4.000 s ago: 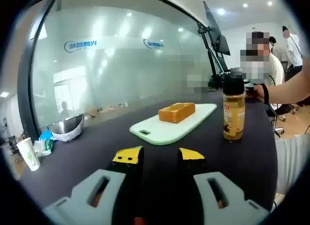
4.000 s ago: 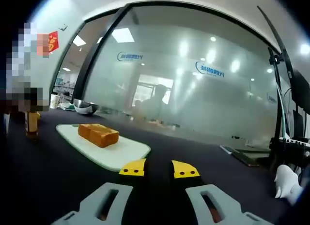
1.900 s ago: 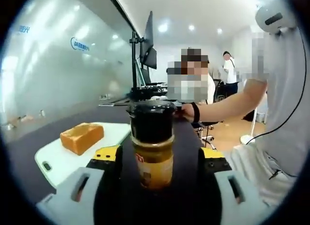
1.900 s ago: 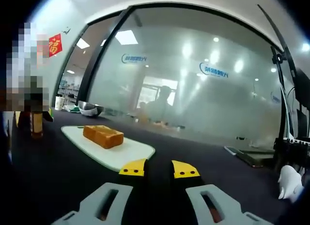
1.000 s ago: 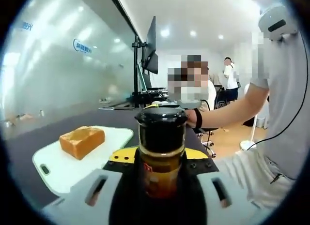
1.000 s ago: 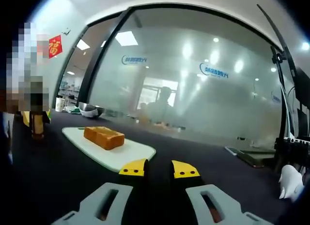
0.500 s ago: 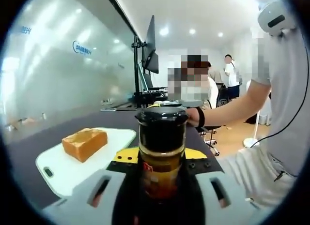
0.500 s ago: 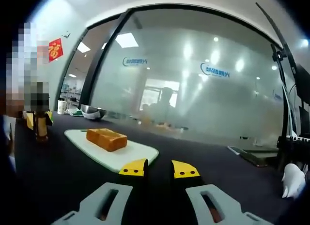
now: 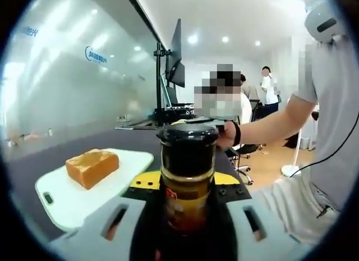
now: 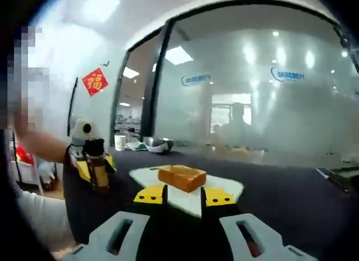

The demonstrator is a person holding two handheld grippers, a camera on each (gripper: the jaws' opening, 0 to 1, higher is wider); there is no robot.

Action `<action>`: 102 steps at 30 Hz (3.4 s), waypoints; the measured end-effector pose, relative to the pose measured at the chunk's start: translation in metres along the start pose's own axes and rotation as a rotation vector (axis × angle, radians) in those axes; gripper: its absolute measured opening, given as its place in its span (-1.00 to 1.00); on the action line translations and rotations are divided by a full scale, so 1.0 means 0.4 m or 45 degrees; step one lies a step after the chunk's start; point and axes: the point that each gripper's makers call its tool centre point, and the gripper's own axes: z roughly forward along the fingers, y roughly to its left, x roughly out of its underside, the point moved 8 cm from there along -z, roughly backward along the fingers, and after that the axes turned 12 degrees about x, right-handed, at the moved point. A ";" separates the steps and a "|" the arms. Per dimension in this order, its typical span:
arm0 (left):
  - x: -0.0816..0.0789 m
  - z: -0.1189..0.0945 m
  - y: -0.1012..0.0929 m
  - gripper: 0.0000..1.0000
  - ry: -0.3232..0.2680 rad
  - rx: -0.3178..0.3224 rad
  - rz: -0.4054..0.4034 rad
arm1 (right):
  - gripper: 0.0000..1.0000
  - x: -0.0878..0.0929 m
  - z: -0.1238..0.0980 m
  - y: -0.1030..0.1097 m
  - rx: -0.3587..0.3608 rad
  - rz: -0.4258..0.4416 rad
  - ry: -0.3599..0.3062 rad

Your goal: Sprinkle pepper

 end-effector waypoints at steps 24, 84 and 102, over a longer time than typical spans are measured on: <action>0.003 -0.003 -0.003 -0.58 -0.017 0.066 -0.011 | -0.40 -0.056 0.151 0.304 -0.677 0.001 0.047; 0.001 -0.005 -0.008 -0.58 -0.016 0.076 0.022 | -0.06 -0.075 0.149 0.341 -0.733 -0.176 0.182; 0.002 -0.006 -0.004 -0.59 -0.014 0.087 -0.003 | -0.49 -0.076 0.171 0.324 -0.721 -0.314 0.058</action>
